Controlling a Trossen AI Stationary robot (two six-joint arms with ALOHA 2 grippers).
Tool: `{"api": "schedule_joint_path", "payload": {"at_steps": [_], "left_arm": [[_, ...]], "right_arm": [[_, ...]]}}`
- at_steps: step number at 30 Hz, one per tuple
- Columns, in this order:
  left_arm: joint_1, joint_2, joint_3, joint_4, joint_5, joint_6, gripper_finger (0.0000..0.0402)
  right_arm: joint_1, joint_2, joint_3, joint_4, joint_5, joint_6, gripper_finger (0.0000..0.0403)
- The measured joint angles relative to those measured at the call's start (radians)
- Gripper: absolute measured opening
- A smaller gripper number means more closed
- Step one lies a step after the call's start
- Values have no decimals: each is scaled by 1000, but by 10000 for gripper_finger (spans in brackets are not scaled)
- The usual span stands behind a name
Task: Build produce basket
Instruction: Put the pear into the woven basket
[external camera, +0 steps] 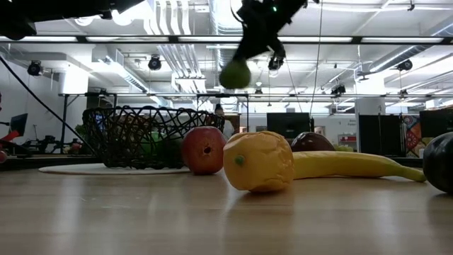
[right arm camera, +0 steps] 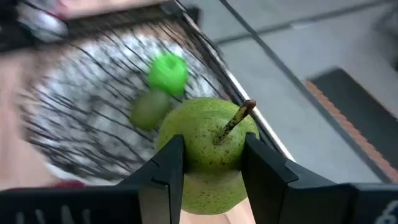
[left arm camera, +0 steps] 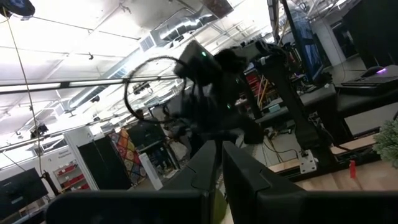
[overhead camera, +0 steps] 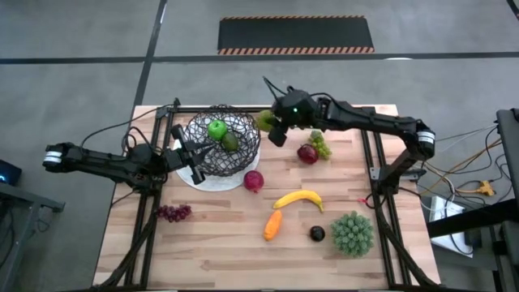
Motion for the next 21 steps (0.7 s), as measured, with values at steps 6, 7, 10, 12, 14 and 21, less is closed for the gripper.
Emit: {"api": "schedule_joint_path", "payload": {"at_steps": [6,7,10,12,14,21], "left_arm": [[0,0,0,1,0,0,10],[0,0,0,1,0,0,10],[0,0,0,1,0,0,10],[0,0,0,0,0,0,10],[0,0,0,0,0,0,10],[0,-1,0,-1,0,0,10]], "right_arm": [[0,95,108,-3,-125,-12,114],[0,116,125,-2,-140,-19,114],[0,182,179,-4,-155,-36,114],[0,227,214,-7,-155,-51,114],[0,273,250,-17,-155,-66,114],[-4,454,417,-114,-146,-102,114]]}}
